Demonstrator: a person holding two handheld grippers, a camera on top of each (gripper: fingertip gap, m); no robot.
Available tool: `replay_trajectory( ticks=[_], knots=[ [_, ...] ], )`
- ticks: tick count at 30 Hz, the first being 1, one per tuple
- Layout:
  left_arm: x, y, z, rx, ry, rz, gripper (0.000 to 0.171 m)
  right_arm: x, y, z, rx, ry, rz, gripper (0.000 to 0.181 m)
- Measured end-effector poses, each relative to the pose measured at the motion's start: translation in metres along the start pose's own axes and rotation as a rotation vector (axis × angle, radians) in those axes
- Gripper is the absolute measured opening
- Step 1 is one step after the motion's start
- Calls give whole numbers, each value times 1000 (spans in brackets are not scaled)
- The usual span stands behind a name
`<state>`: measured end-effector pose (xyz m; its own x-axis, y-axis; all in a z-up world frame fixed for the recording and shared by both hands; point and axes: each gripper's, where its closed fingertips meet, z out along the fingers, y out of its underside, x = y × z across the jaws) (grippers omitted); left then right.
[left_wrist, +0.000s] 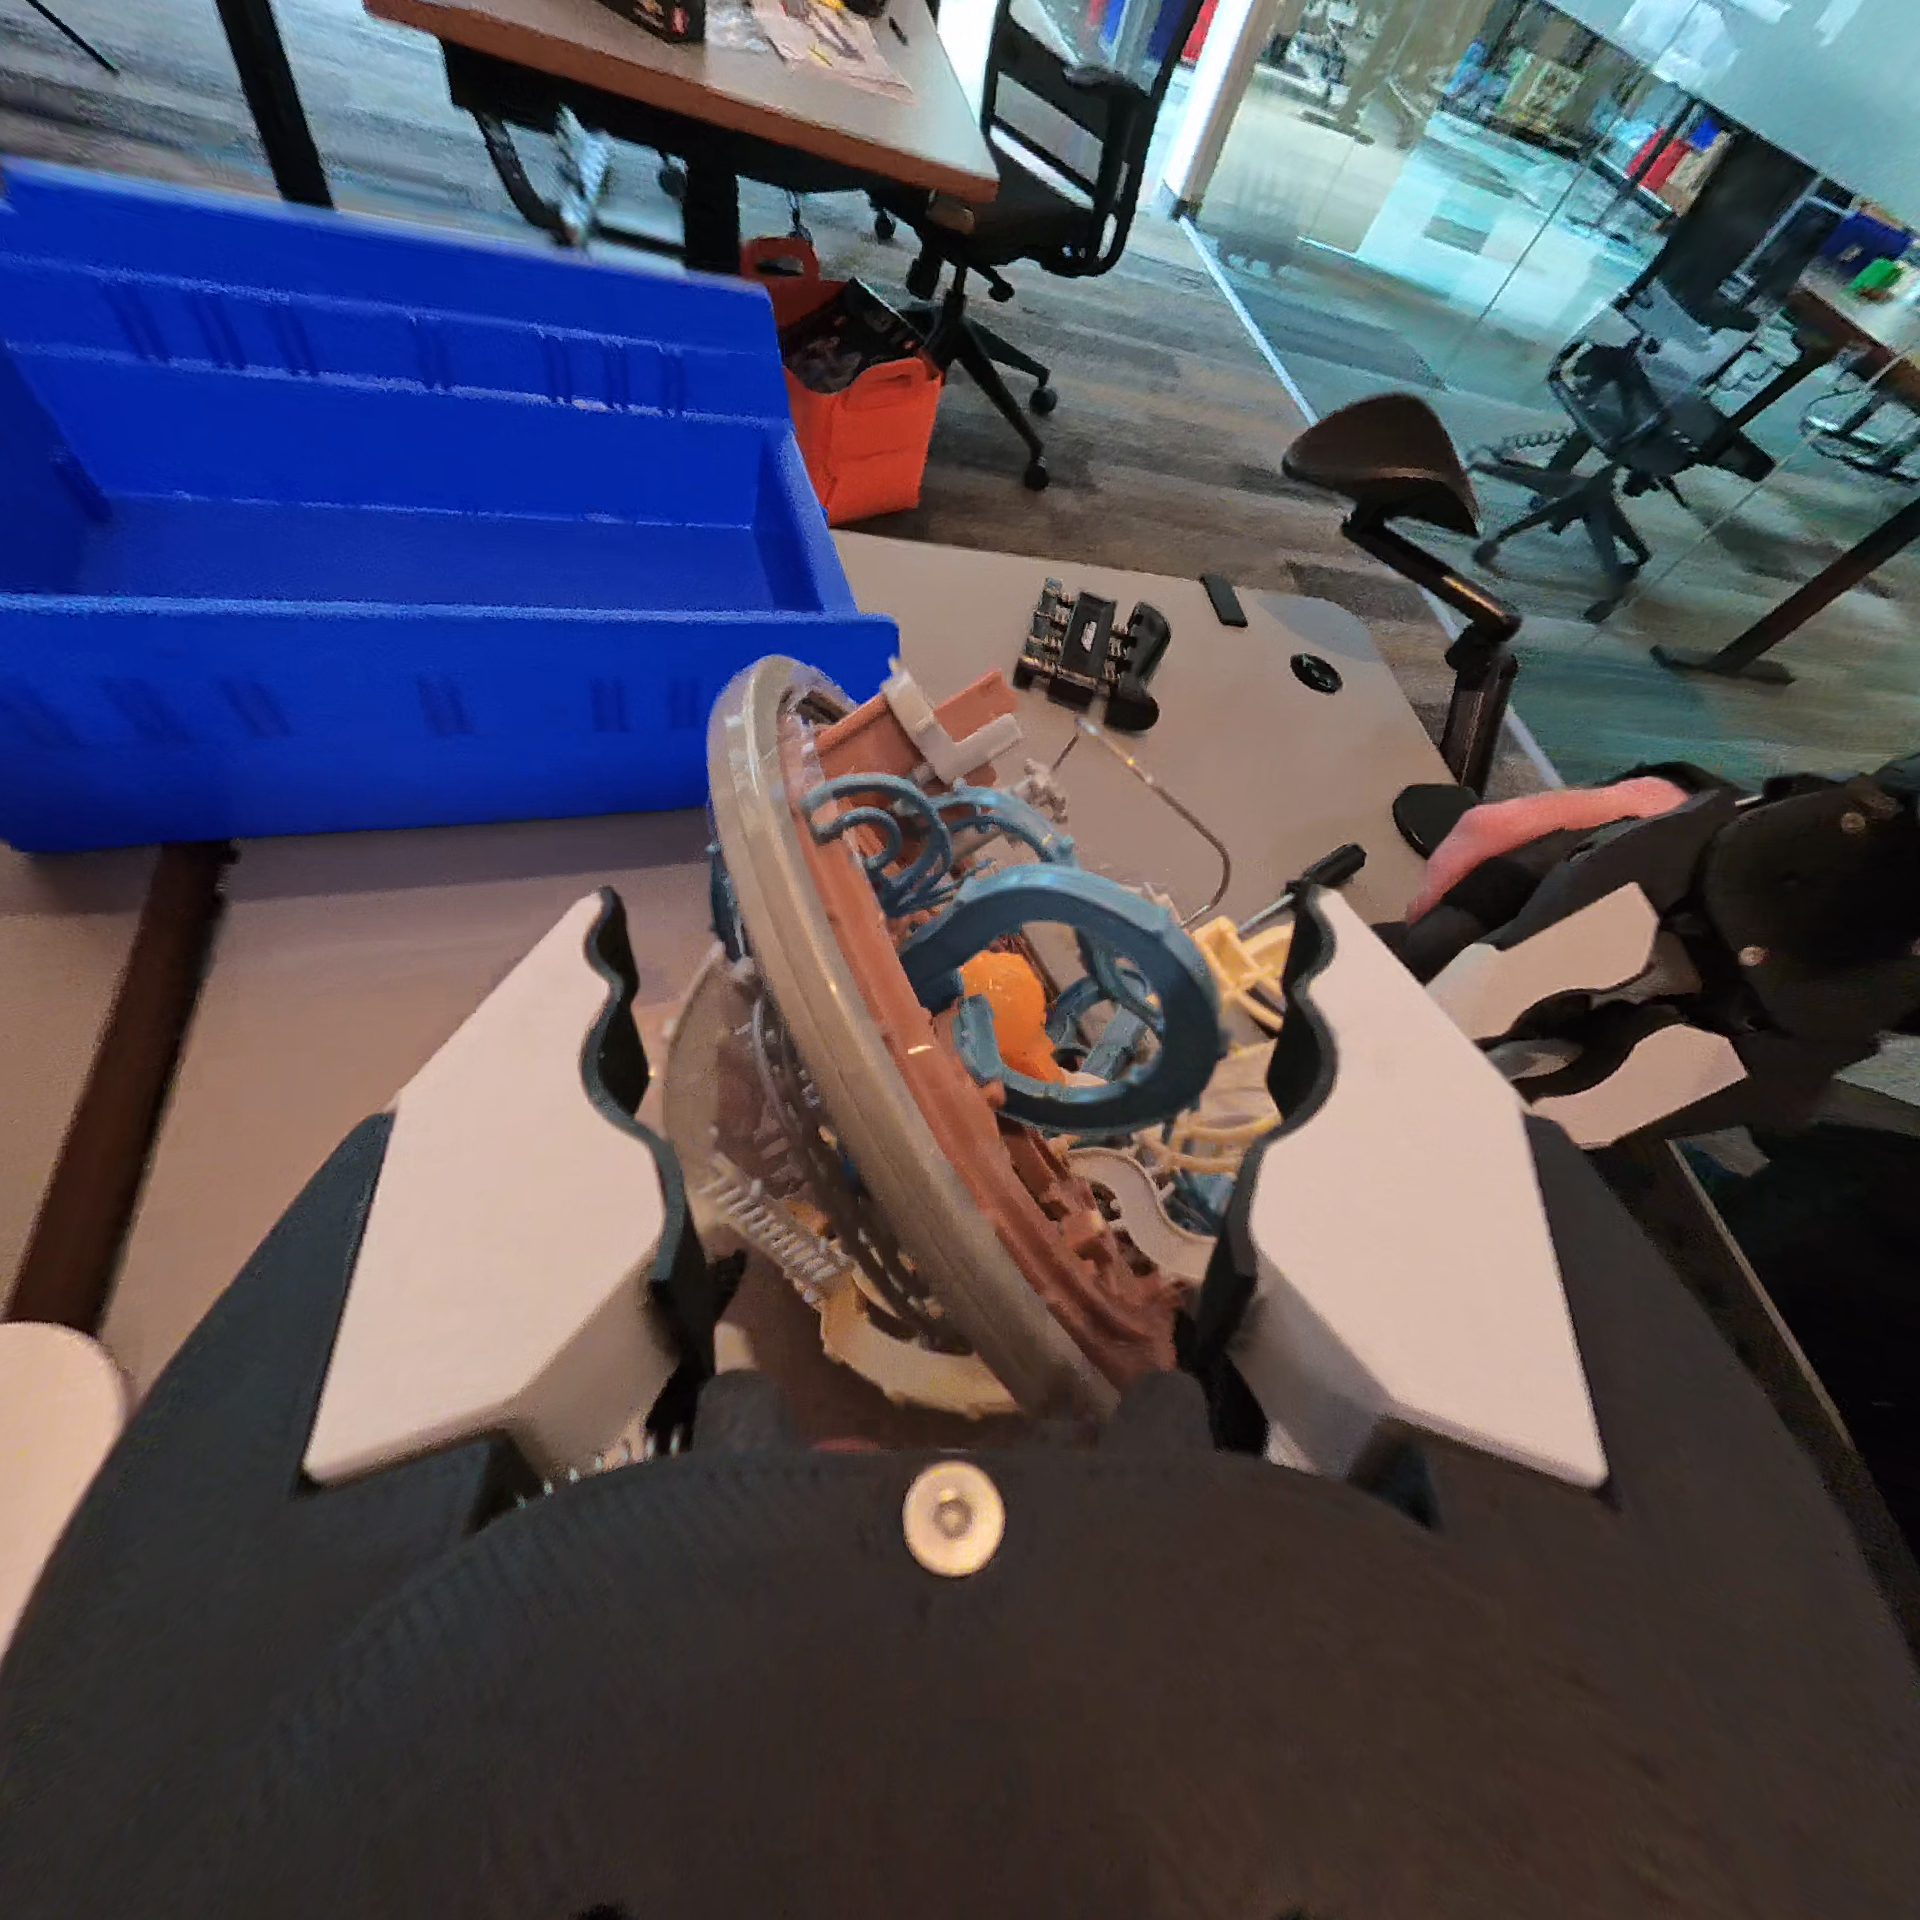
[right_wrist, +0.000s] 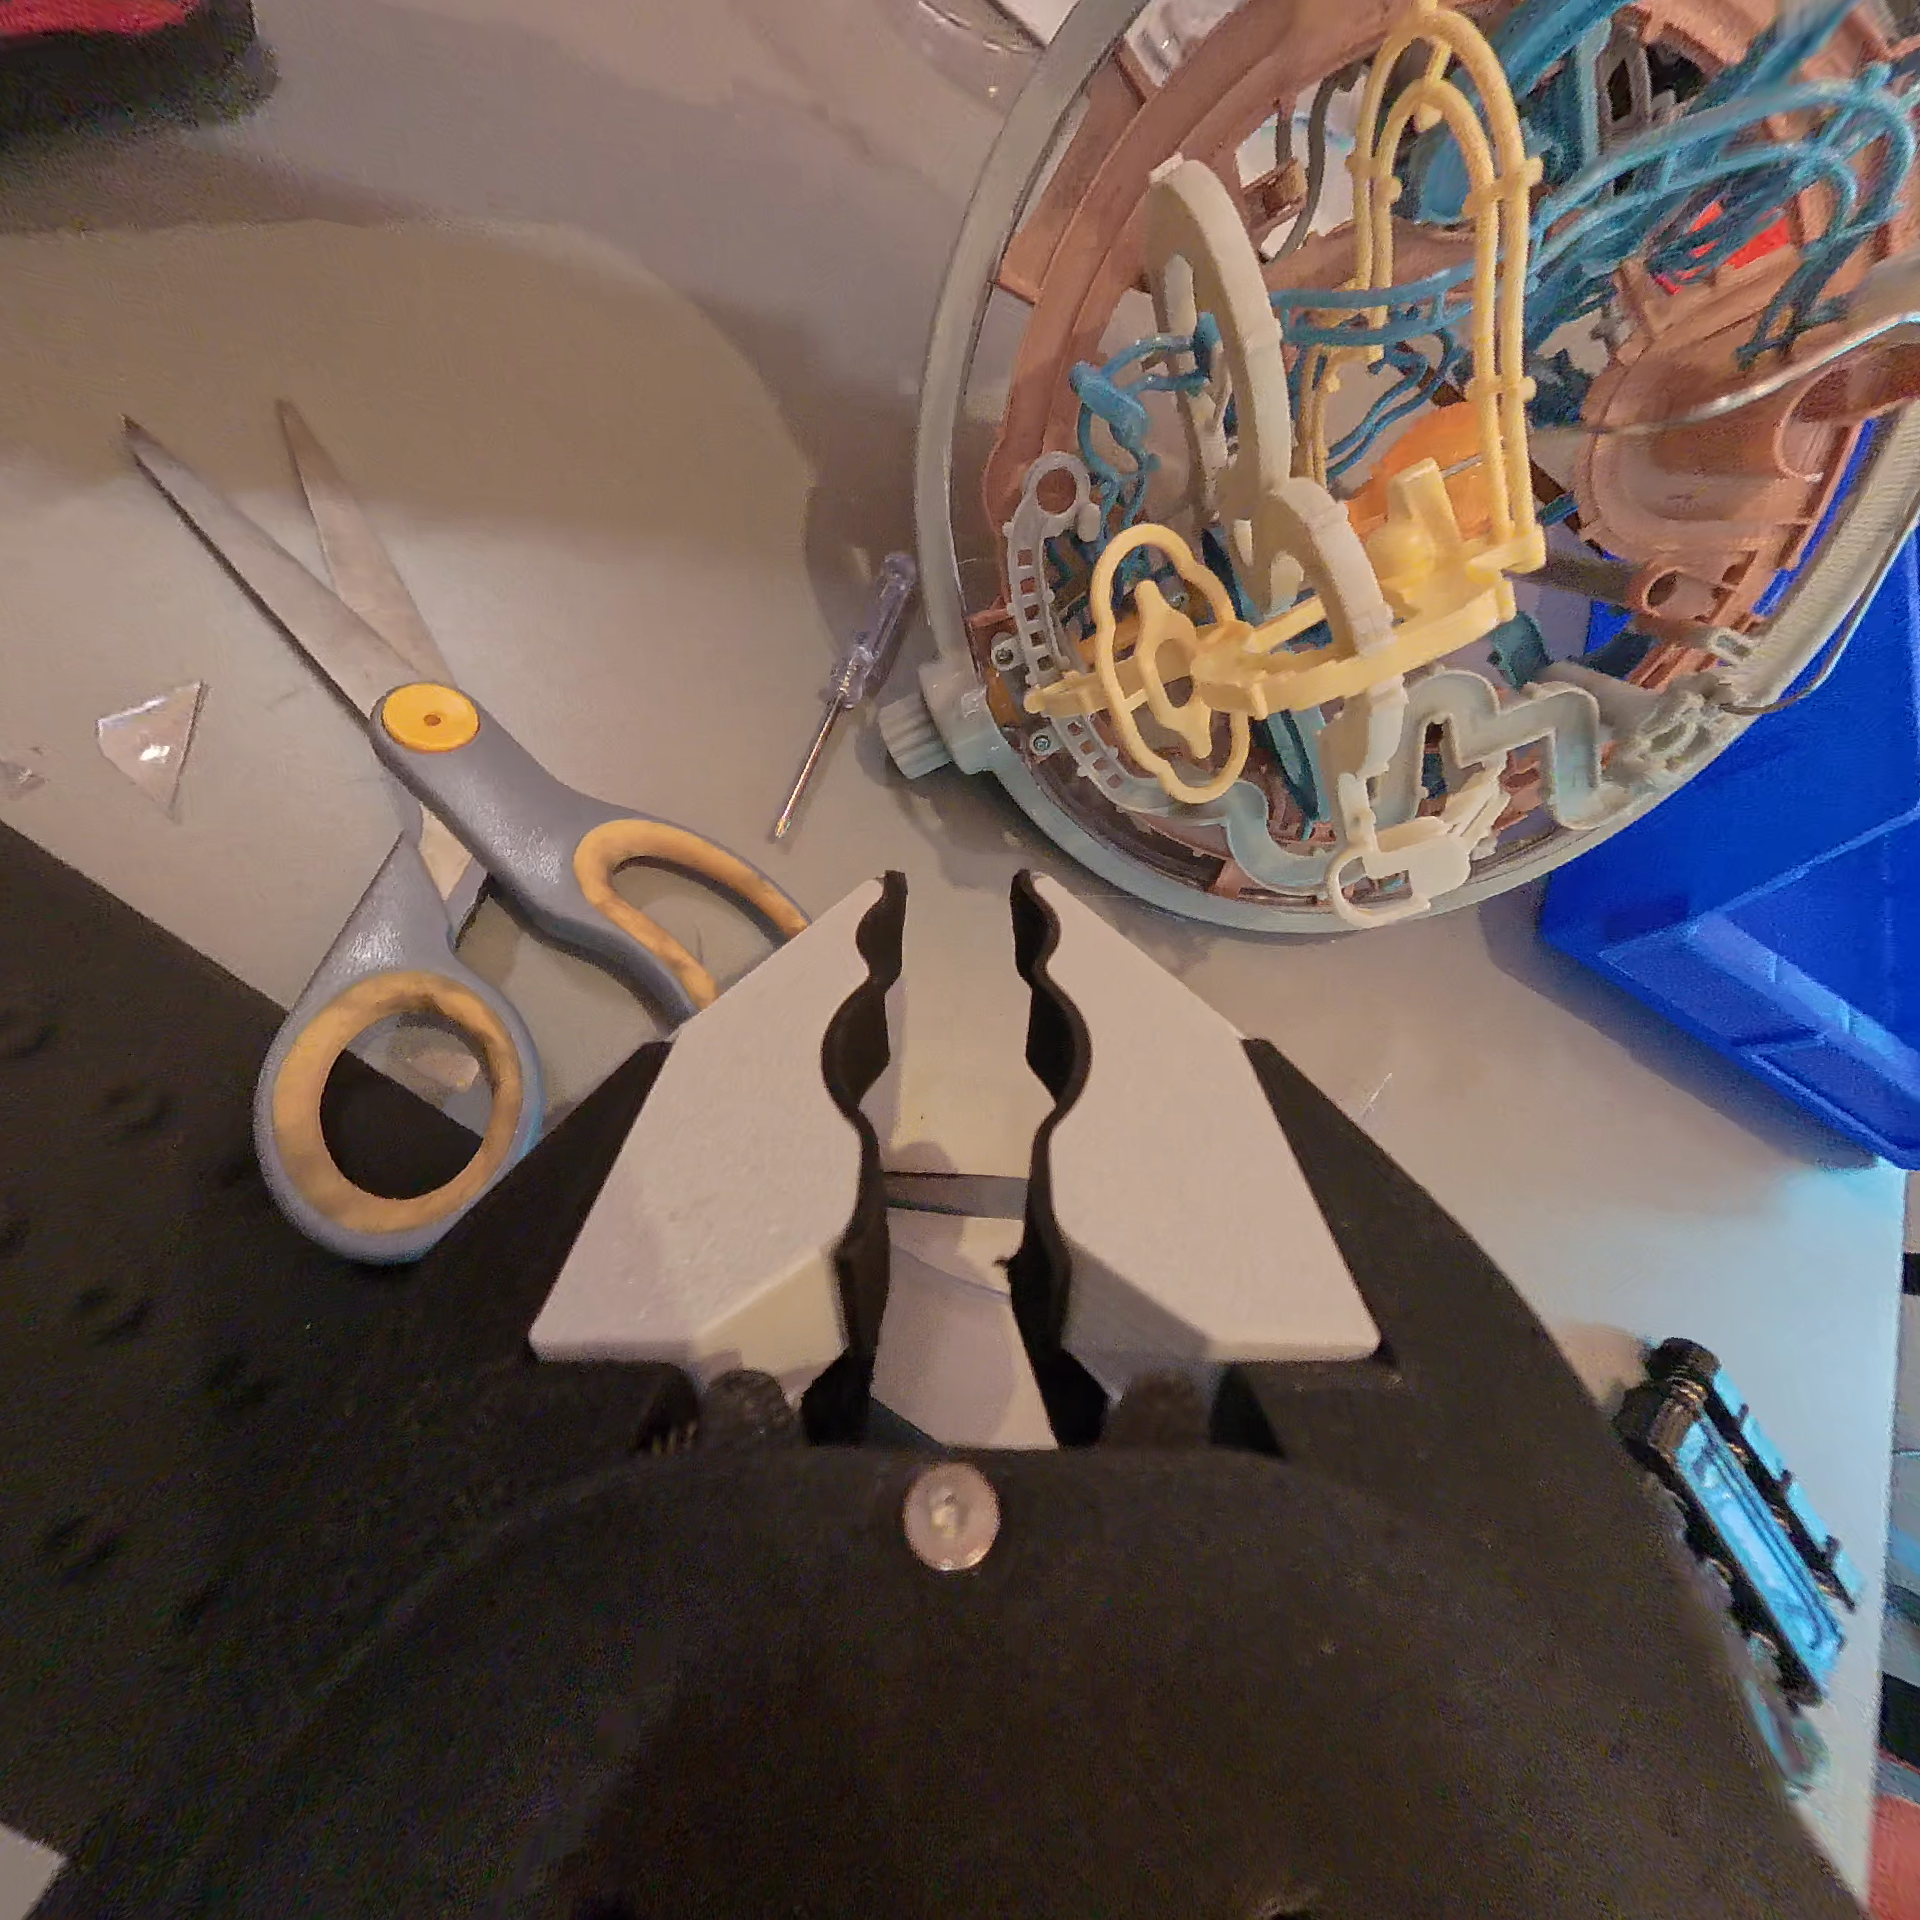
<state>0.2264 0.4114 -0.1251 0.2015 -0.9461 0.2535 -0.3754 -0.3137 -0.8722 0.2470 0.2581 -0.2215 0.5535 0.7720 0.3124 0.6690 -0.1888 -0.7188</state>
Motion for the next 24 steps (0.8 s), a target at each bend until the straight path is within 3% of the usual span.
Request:
replay_trajectory(
  ticks=[3,5,6,9,12,15,17,24],
  knots=[
    [9,-27,-37,31,-130,123,118,11,-1,-1,74,53,44,15],
    [32,-33,-56,-38,-187,277,104,15,6,1,81,55,95,19],
    [56,-28,-58,-98,-142,372,93,17,9,1,97,51,125,18],
    [116,23,-47,-384,11,662,63,17,13,-1,137,37,173,18],
    [136,100,-27,-671,108,839,50,19,8,-6,176,50,167,15],
    [122,159,-10,-813,115,861,40,20,8,-8,194,54,178,15],
    [116,178,-1,-815,128,812,37,19,7,-9,204,53,175,13],
    [110,177,22,-702,147,701,27,16,8,-9,206,47,156,13]
  ],
)
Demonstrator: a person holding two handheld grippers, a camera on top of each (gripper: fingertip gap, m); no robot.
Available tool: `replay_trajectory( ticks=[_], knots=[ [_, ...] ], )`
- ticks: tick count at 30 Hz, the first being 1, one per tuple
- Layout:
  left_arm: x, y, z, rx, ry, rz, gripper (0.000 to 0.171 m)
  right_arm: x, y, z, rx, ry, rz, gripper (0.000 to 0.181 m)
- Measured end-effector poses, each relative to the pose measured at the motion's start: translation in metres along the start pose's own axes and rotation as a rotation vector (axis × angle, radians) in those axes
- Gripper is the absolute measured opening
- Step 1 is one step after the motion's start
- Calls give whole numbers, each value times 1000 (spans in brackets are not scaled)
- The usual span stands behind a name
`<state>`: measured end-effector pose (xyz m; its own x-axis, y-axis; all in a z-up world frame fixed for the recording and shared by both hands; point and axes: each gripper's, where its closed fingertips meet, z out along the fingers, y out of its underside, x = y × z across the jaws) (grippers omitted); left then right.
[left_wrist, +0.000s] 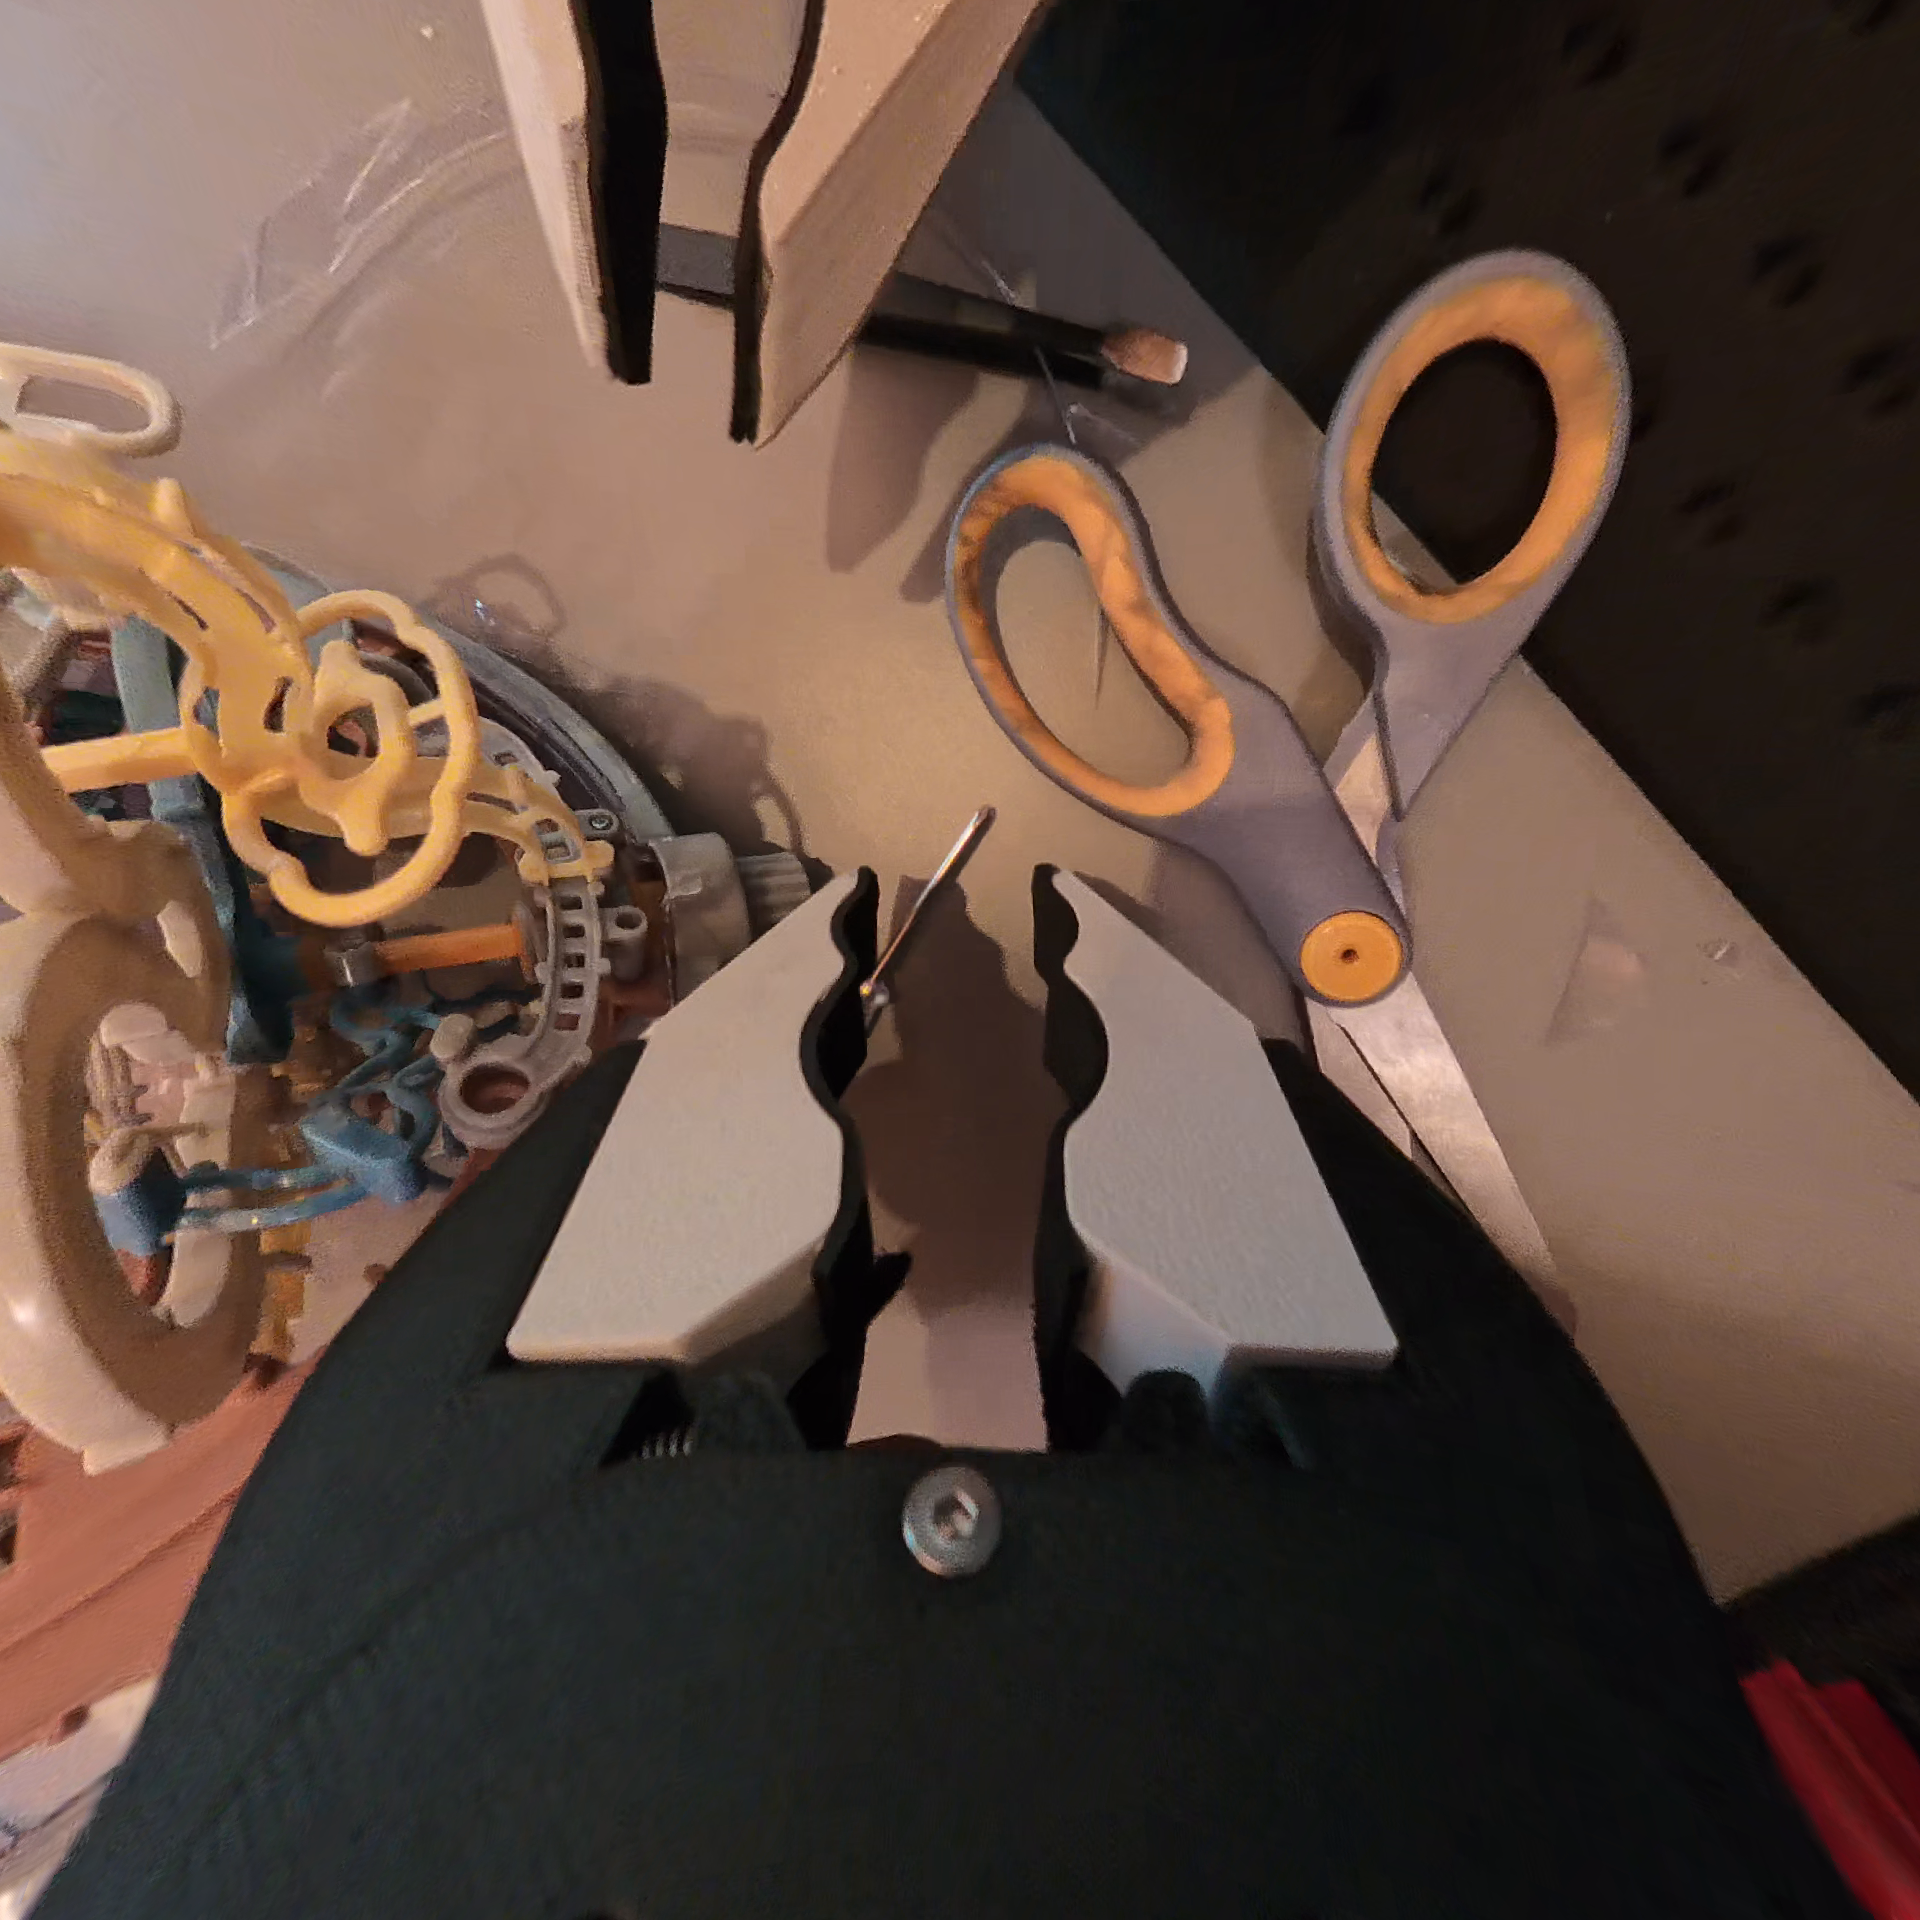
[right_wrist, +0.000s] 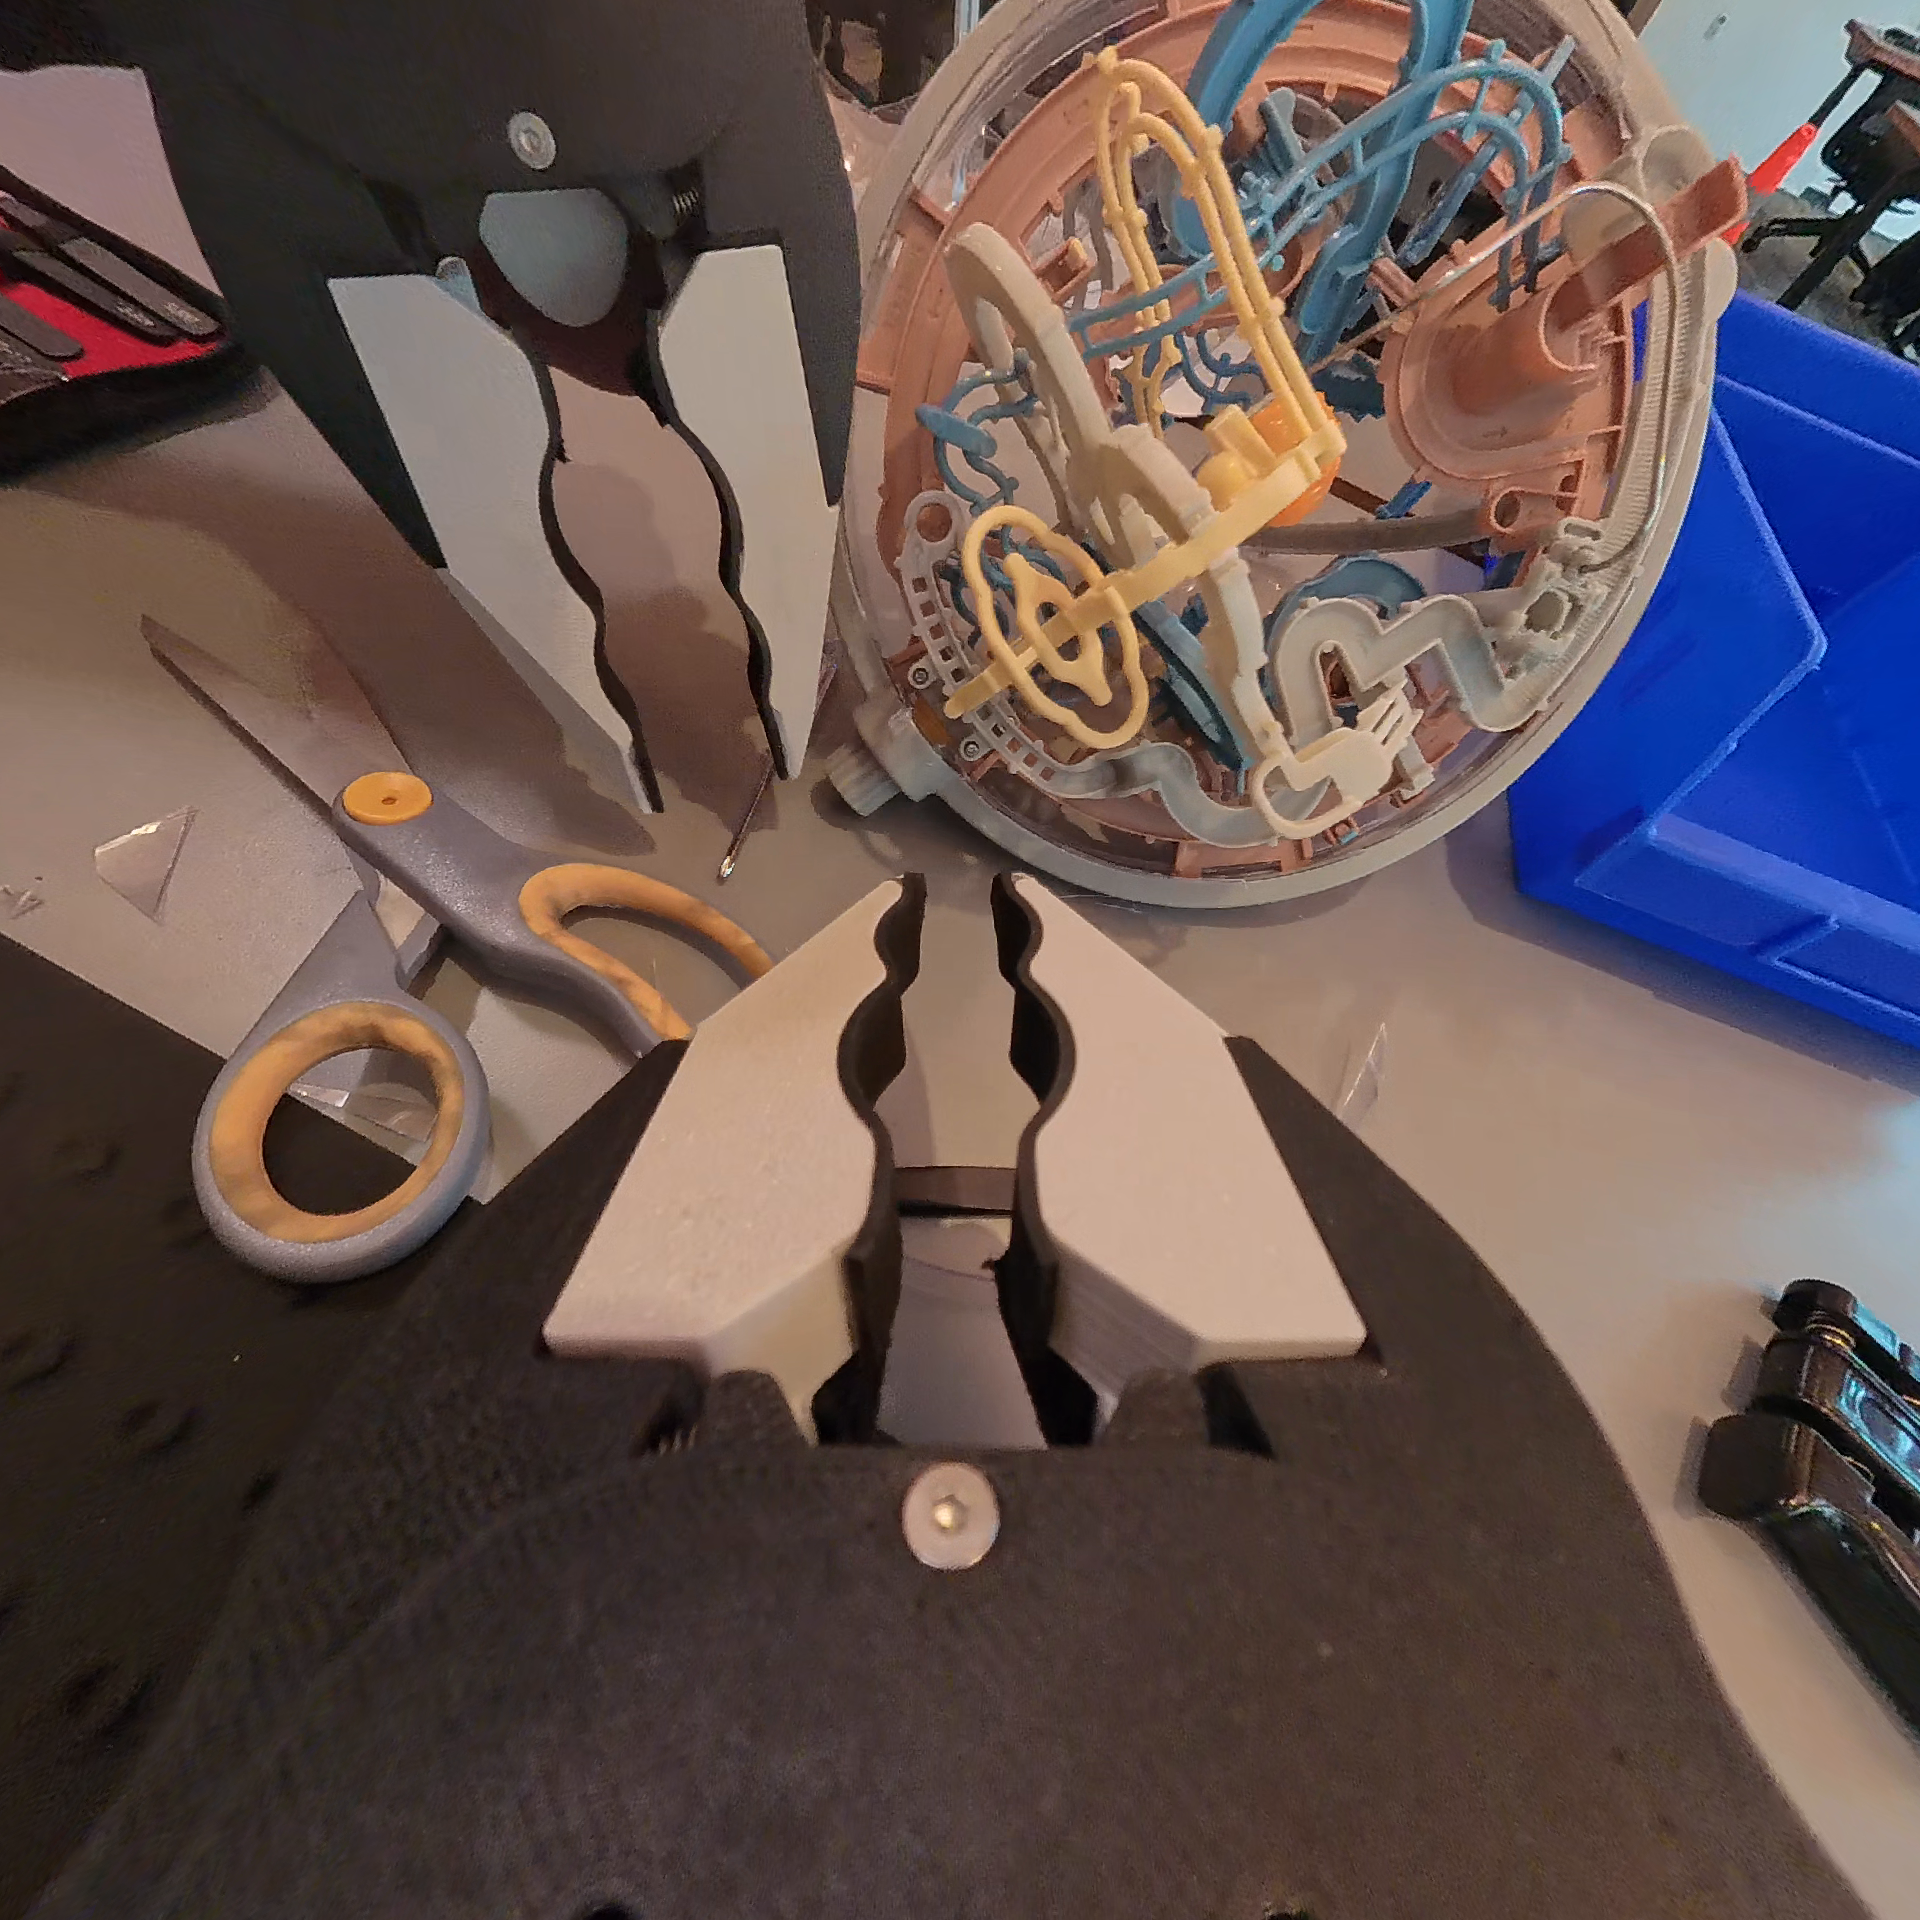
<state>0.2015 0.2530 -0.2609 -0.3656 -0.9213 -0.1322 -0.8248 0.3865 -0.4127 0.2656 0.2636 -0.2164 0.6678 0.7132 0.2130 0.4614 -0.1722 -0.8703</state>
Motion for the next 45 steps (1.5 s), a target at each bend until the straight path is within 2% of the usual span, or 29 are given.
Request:
replay_trajectory(
  ticks=[6,9,14,25,33,39,42,44,45],
  knots=[
    [-1,2,6,-33,27,29,12,1,-1,-1,10,-8,15,12],
    [3,5,16,-60,39,44,11,1,-2,-2,19,-11,21,11],
    [9,1,19,-7,58,12,0,1,-3,-3,31,-17,27,11],
    [14,7,5,156,-2,-146,0,3,-9,-8,71,-24,49,10],
    [4,-3,-30,403,-66,-344,0,-6,-19,-15,115,-34,30,14],
    [-9,-29,-68,712,-89,-504,0,-29,-37,-20,177,-72,78,23],
    [-12,-45,-85,849,-81,-545,0,-41,-39,-13,156,-120,103,31],
    [-13,-52,-90,887,-69,-561,0,-44,-33,-5,97,-116,88,35],
    [-11,-52,-85,855,-59,-564,0,-43,-30,-3,78,-109,90,34]
  ],
)
